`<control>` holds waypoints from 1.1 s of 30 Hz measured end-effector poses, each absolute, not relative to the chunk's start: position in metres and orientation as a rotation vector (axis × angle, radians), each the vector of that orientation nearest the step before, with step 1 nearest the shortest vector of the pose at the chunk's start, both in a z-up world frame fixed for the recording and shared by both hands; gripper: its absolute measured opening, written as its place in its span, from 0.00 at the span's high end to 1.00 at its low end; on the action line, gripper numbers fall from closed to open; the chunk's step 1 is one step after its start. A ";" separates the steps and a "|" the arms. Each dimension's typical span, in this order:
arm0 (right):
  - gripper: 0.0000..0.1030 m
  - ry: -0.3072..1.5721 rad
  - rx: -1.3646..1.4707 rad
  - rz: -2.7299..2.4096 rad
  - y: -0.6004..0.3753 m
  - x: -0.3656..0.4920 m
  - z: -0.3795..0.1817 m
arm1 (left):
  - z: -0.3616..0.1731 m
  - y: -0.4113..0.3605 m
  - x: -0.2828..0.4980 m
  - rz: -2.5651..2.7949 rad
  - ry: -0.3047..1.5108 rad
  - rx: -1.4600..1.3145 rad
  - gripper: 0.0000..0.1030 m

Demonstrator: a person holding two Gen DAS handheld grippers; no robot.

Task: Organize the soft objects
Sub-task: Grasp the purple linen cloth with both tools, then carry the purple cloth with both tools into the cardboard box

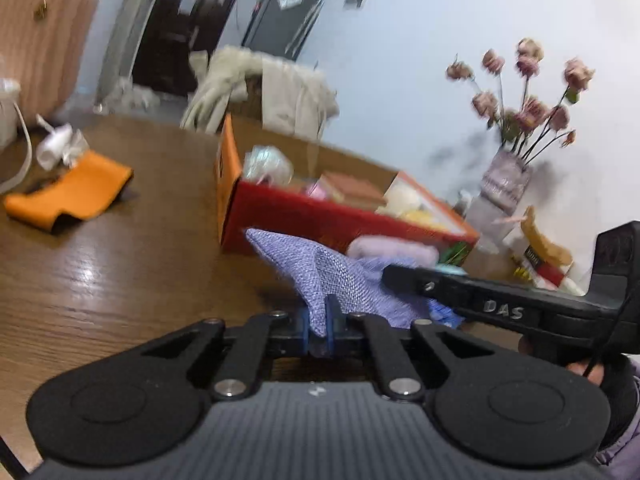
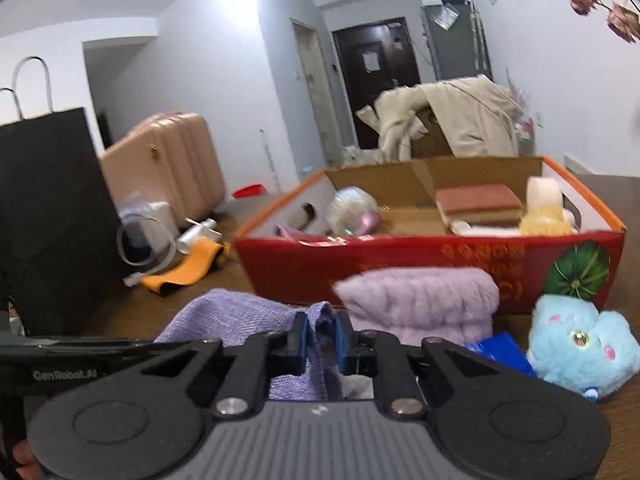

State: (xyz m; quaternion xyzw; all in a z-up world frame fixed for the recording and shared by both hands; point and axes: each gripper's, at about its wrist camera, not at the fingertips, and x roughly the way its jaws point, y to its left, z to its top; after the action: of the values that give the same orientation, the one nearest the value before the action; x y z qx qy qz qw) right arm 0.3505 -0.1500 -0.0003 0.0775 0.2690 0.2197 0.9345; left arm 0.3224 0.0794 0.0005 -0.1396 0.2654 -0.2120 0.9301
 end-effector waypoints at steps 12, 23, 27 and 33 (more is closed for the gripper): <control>0.91 0.579 0.225 0.521 -0.174 0.257 0.029 | 0.023 0.047 0.201 -0.486 0.494 -0.298 0.93; 0.91 0.489 0.221 0.482 -0.198 0.236 0.054 | 0.052 0.028 0.199 -0.520 0.416 -0.265 0.93; 0.91 0.400 0.185 0.473 -0.206 0.278 0.085 | 0.089 0.025 0.248 -0.547 0.336 -0.238 0.93; 0.91 0.434 0.158 0.456 -0.200 0.416 0.126 | 0.134 0.012 0.393 -0.465 0.437 -0.314 0.93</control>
State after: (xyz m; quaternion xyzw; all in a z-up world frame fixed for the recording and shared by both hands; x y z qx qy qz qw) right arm 0.4159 -0.2005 0.1262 0.0777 0.2133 0.2238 0.9478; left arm 0.3933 0.0124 0.1344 -0.1537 0.2142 -0.2274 0.9374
